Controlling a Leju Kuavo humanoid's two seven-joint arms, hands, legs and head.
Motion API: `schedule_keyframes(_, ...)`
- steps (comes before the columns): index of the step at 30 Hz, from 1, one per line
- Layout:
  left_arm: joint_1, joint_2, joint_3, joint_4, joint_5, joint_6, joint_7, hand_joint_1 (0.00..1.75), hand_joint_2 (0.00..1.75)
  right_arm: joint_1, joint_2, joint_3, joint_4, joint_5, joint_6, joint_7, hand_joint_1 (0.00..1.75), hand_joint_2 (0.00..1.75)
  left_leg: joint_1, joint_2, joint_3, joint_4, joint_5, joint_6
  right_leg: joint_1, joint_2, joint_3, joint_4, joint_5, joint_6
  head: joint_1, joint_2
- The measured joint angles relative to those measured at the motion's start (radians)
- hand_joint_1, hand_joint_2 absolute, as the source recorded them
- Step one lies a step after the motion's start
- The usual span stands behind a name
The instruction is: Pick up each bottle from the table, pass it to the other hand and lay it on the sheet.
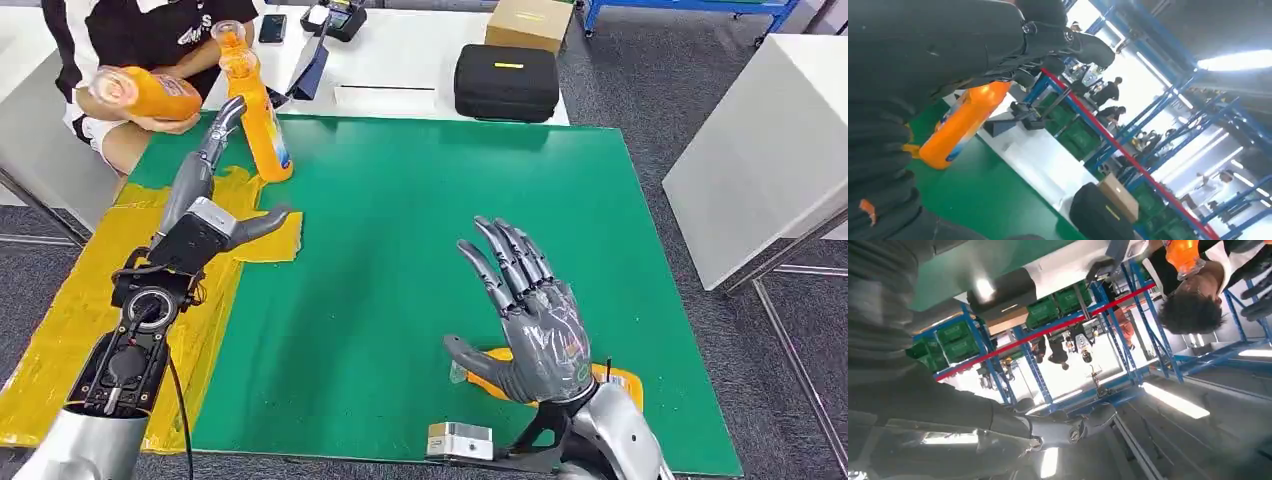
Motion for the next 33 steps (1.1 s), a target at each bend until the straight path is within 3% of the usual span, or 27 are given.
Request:
schedule_keyframes(6,0.019,-0.008,0.016,-0.027,0.07,-0.038,0.002,0.0,1.75,0.005,-0.02,0.0,-0.008,0.046,0.009,0.04,0.0,1.75,0.0,0.0,0.0,0.0,0.0,0.0,0.0,0.0,0.0,0.0,0.0,0.0,0.0,0.0)
schedule_keyframes(17,0.127,-0.054,0.027,-0.116,0.267,-0.134,-0.01,0.0,1.75,0.154,-0.202,-0.066,-0.08,0.079,0.257,0.079,0.0,1.75,-0.001,-0.001,-0.001,0.0,-0.001,0.0,0.0,-0.001,-0.001,-0.001,0.0,0.0,0.0,0.0)
schedule_keyframes(33,0.26,-0.116,0.031,-0.277,0.232,-0.093,0.03,0.0,1.75,0.277,-0.249,-0.218,-0.092,0.013,0.386,0.18,0.0,1.75,-0.001,-0.002,-0.001,0.0,-0.001,0.0,0.0,-0.001,0.0,-0.001,-0.001,0.0,-0.001,0.0)
